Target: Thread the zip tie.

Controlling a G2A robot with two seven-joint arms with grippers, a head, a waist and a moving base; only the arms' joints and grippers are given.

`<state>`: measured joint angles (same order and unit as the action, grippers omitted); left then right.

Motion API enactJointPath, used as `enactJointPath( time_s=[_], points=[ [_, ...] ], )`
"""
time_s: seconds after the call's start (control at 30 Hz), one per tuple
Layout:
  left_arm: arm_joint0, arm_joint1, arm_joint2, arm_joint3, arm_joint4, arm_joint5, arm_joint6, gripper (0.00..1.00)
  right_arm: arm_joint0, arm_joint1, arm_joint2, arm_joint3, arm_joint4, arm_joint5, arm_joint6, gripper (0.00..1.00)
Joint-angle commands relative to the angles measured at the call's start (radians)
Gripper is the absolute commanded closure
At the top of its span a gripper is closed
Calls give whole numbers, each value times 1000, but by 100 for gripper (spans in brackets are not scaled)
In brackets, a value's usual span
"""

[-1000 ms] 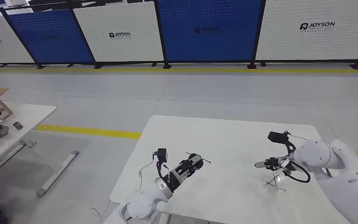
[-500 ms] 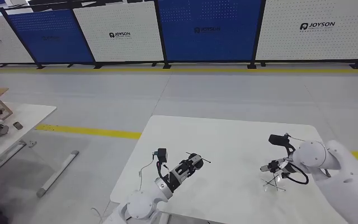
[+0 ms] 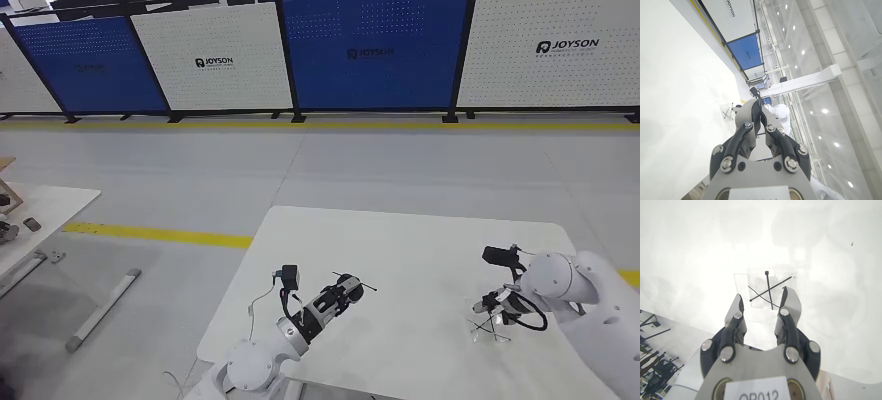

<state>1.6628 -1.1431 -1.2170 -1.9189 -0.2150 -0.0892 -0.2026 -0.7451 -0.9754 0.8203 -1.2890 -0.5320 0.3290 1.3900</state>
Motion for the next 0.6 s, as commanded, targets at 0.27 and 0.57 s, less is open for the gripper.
enactJointPath(
  time_s=[0.27, 0.57],
  points=[
    [0, 0, 0, 0, 0, 0, 0, 100, 35, -21, -46, 71, 10, 11, 0, 65],
    [0, 0, 0, 0, 0, 0, 0, 100, 62, -42, -70, 133, 8, 11, 0, 66]
  ],
)
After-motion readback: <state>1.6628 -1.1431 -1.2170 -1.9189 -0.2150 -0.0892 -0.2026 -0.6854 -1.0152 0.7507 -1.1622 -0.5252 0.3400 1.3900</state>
